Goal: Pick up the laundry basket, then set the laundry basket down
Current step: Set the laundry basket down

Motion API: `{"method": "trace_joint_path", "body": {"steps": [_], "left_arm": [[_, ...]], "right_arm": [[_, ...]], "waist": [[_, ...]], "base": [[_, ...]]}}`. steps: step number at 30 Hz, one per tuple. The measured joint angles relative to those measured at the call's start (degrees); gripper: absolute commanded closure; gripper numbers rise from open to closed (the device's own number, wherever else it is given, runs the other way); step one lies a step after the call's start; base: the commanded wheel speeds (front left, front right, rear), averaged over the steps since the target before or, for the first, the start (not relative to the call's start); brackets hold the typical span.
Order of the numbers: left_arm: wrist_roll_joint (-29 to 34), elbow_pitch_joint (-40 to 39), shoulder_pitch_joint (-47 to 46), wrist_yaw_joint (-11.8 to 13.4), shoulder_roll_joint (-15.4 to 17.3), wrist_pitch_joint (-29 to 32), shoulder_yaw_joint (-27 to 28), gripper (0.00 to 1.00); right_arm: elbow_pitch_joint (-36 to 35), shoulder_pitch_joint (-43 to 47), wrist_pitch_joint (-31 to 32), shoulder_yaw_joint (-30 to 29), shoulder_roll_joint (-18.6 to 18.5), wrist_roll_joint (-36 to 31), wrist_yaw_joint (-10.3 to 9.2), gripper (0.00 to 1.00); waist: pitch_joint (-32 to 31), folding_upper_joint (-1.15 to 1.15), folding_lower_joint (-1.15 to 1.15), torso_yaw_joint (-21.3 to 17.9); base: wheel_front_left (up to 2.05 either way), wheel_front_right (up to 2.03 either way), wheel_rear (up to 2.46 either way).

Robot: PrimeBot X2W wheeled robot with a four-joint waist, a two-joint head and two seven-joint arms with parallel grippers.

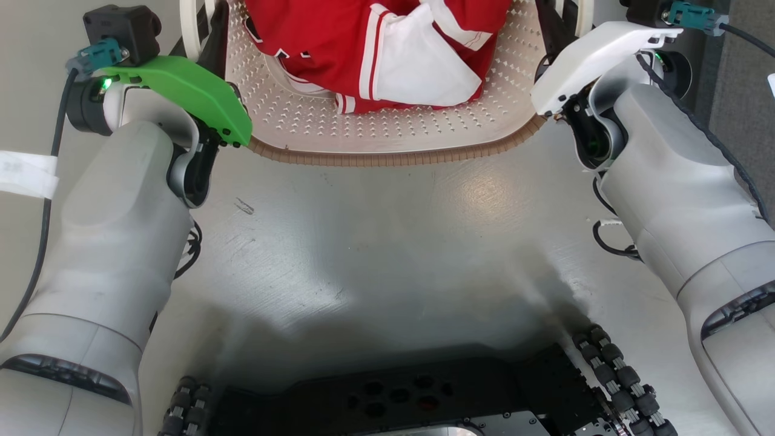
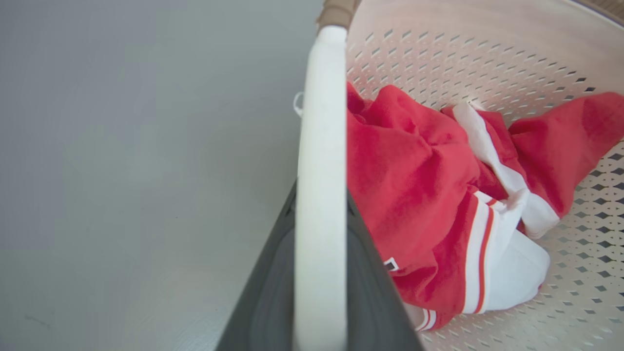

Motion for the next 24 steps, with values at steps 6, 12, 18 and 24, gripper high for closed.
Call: {"method": "trace_joint_path", "body": {"steps": [6, 12, 18, 24], "left_arm": [[-0.01, 1.0, 0.76, -0.26, -0.64, -0.02, -0.32, 0.0], [-0.01, 1.64, 2.09, -0.29, -1.05, -0.01, -0.89, 0.0], [-0.01, 1.6, 2.27, -0.42, -1.03, -0.01, -0.65, 0.0], [0.26, 0.97, 2.72, -0.52, -0.89, -0.01, -0.09, 0.0]], "right_arm": [[-0.43, 0.62, 0.05, -0.59, 0.05, -0.67, 0.15, 0.0], [-0.7, 1.01, 0.05, -1.36, 0.3, -1.01, 0.56, 0.0], [-0.74, 2.37, 0.05, -2.04, 0.38, -1.64, 0.56, 0.0], [-1.09, 3.55, 0.05, -3.44, 0.53, -2.9, 0.56, 0.0]], "waist": [[-0.34, 0.0, 0.0, -0.07], [-0.96, 0.0, 0.0, -0.15], [-1.99, 0.0, 0.0, -0.27], [-3.9, 0.0, 0.0, -0.41]], "base": [[0.0, 0.0, 0.0], [0.0, 0.0, 0.0], [0.0, 0.0, 0.0], [0.0, 0.0, 0.0]]}}
